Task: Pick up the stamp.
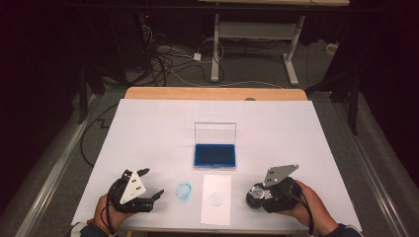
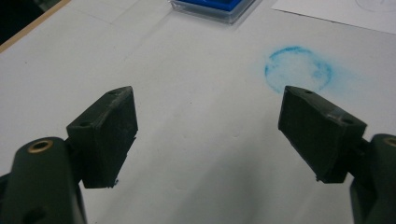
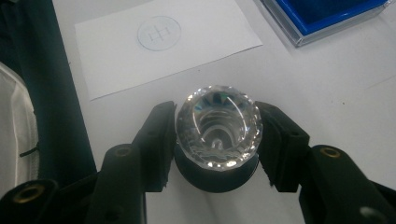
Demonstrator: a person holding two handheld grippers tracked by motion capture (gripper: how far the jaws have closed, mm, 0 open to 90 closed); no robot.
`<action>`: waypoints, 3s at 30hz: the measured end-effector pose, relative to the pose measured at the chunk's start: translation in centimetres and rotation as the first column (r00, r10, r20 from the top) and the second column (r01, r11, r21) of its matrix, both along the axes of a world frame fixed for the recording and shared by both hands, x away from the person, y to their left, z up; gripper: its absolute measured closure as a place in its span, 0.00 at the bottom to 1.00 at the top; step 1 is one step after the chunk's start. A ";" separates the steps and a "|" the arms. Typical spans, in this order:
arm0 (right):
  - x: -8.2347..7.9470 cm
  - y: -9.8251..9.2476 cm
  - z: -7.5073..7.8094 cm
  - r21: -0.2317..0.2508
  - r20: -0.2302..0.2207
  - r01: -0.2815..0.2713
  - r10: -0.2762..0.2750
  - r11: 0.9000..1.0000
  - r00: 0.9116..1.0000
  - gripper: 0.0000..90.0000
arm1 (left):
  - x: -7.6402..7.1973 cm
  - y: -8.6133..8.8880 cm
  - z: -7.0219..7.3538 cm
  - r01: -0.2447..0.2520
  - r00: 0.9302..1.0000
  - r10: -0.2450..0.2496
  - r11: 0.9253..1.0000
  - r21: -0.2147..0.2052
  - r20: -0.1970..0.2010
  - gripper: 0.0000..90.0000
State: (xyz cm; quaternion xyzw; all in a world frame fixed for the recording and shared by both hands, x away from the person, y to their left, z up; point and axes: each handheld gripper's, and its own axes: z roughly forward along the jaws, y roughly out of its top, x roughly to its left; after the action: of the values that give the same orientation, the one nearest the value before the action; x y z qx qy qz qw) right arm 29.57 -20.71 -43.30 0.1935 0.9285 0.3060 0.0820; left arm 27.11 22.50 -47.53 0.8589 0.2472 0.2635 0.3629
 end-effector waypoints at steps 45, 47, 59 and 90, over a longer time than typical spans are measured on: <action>-0.8 -1.1 1.1 0.071 0.101 0.007 -0.014 0.997 0.995 0.63 | 0.5 0.2 0.4 0.008 1.000 -0.008 1.000 -0.027 0.014 0.21; -0.6 -1.1 1.1 0.074 0.097 0.007 -0.015 0.997 0.995 0.63 | 0.5 0.3 0.4 0.008 1.000 -0.008 0.999 -0.034 0.012 0.21; -0.4 -1.4 1.2 0.075 0.110 0.014 -0.022 0.997 0.994 0.63 | 0.4 0.5 0.3 0.009 1.000 -0.008 0.999 -0.036 0.015 0.21; -0.3 -1.4 1.7 0.080 0.123 0.010 -0.020 0.997 0.992 0.63 | 0.1 0.6 0.2 0.019 1.000 -0.019 0.999 -0.033 0.006 0.21</action>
State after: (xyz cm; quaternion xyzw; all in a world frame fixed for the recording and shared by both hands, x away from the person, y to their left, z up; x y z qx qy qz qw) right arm 29.22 -22.07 -41.62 0.1843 0.9073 0.3534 0.1339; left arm 27.25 23.08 -47.35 0.8542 0.2425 0.2583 0.3804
